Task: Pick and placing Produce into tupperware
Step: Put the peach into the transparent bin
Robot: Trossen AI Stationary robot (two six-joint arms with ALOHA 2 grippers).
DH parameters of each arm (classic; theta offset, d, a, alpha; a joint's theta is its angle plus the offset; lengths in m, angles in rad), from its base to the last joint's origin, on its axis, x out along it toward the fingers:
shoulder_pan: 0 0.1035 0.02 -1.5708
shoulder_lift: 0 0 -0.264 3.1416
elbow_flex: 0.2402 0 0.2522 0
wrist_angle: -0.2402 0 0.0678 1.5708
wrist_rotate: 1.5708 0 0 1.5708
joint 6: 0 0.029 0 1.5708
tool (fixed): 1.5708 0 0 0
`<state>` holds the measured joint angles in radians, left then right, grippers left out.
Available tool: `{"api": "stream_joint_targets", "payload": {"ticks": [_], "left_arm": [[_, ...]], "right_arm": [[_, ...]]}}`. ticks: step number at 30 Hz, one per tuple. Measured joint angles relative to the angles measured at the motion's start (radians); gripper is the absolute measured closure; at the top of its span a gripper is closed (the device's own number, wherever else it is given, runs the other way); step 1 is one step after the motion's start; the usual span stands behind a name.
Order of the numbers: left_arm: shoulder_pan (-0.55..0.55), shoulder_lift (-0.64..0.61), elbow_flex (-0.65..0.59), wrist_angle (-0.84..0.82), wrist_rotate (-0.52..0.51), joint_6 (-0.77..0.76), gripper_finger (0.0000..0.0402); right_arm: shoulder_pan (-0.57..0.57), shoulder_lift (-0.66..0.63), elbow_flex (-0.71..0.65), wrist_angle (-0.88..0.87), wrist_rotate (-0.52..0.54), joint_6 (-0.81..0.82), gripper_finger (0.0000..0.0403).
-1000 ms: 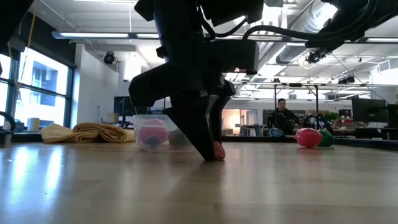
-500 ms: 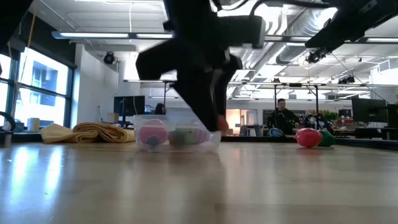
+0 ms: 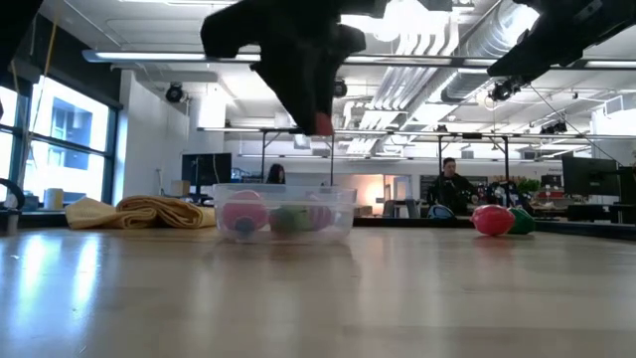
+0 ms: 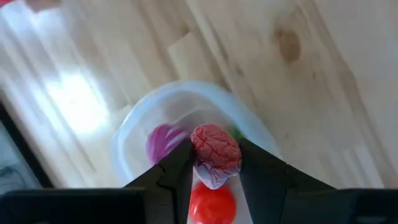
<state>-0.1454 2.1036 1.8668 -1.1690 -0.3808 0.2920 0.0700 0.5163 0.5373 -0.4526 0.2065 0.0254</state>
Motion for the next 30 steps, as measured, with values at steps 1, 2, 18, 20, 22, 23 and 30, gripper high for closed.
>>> {"api": "stream_joint_targets", "payload": {"ticks": [1, 2, 18, 20, 22, 23, 30], "left_arm": [[0.006, -0.008, 0.0, -0.006, -0.004, 0.0, 0.0293], [0.011, -0.014, 0.0, -0.016, -0.005, 0.0, 0.0293], [0.197, -0.096, -0.273, 0.228, 0.193, 0.133, 0.0293], [0.207, -0.101, -0.308, 0.249, 0.227, 0.141, 0.0293], [0.213, -0.105, -0.346, 0.305, 0.251, 0.147, 0.0293], [0.213, -0.108, -0.364, 0.302, 0.261, 0.148, 0.0293], [0.212, -0.112, -0.427, 0.344, 0.273, 0.147, 0.0293]], "right_arm": [[0.0, 0.0, 0.0, 0.0, 0.0, 0.0, 0.0394], [0.0, 0.0, 0.0, 0.0, 0.0, 0.0, 0.0394], [0.0, 0.0, 0.0, 0.0, 0.0, 0.0, 0.0394], [0.0, 0.0, 0.0, 0.0, 0.0, 0.0, 0.0394], [0.0, 0.0, 0.0, 0.0, 0.0, 0.0, 0.0394], [0.0, 0.0, 0.0, 0.0, 0.0, 0.0, 0.0394], [0.0, 0.0, 0.0, 0.0, 0.0, 0.0, 0.0394]]}}
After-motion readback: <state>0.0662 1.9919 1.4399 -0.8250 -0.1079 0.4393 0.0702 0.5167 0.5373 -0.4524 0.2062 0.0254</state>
